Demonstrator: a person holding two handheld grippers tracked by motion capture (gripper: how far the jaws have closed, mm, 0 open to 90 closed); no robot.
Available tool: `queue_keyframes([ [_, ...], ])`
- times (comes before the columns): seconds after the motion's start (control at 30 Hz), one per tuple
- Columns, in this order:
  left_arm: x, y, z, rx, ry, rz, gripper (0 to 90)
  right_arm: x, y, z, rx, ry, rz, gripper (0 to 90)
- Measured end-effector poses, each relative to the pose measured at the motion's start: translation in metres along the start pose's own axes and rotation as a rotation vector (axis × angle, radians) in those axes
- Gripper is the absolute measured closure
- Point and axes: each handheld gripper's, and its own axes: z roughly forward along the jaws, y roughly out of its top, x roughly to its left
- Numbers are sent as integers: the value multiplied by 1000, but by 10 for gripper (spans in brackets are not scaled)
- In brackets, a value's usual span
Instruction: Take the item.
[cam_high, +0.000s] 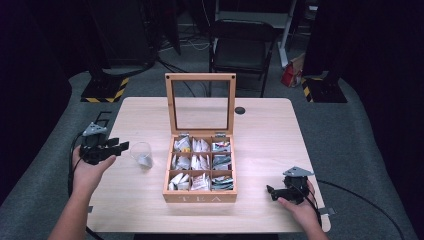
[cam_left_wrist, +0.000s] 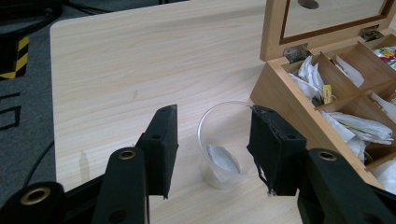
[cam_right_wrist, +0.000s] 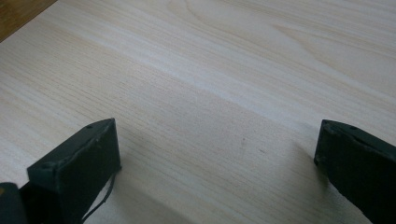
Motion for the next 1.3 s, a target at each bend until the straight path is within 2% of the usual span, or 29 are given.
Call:
queue_keyframes([
  [0.1,0,-2,-2,15,-5,4,520,0,0,0,0,0,0,0],
  [0.27,2,-7,-3,10,-5,-2,515,0,0,0,0,0,0,0],
  [0.67,3,-28,-4,11,10,-7,460,0,0,0,0,-1,-2,0],
  [0.87,1,-44,-5,5,2,-21,450,0,0,0,0,0,1,0],
  [1.3,2,-66,-4,34,-7,-20,386,0,0,0,0,0,0,0],
])
